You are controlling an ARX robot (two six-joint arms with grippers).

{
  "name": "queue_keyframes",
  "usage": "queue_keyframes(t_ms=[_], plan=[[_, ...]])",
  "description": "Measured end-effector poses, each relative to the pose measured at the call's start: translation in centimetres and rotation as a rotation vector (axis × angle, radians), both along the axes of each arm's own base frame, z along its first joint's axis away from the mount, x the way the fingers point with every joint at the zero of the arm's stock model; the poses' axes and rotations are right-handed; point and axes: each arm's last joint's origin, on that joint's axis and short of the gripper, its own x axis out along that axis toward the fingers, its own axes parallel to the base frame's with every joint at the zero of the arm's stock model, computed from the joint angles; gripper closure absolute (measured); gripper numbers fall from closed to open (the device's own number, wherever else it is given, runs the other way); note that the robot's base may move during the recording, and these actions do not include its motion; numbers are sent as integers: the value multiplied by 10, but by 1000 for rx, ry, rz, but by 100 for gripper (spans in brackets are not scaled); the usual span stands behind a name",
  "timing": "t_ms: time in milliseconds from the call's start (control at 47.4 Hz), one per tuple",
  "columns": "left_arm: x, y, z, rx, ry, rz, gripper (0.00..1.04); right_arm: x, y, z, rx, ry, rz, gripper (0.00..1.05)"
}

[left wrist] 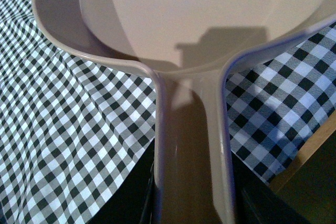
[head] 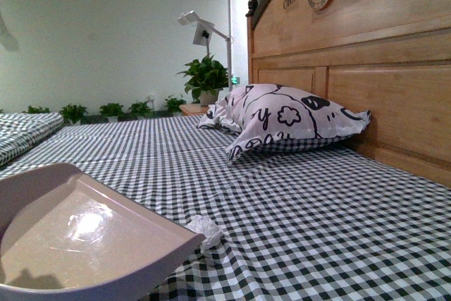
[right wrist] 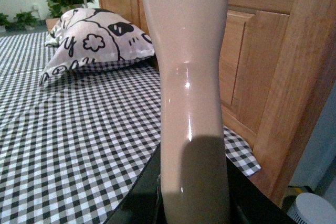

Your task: Clean up trash

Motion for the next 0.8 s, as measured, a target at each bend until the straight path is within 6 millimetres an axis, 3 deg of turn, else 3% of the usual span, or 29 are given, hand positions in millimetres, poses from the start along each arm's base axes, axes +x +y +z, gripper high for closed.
queue_keyframes(t_ms=[570, 803], plan=[[44, -8, -11, 33, 126, -60, 78, 0, 0, 0, 0, 0, 0, 86], [53, -11, -14, 43, 160, -83, 78, 0, 0, 0, 0, 0, 0, 86]])
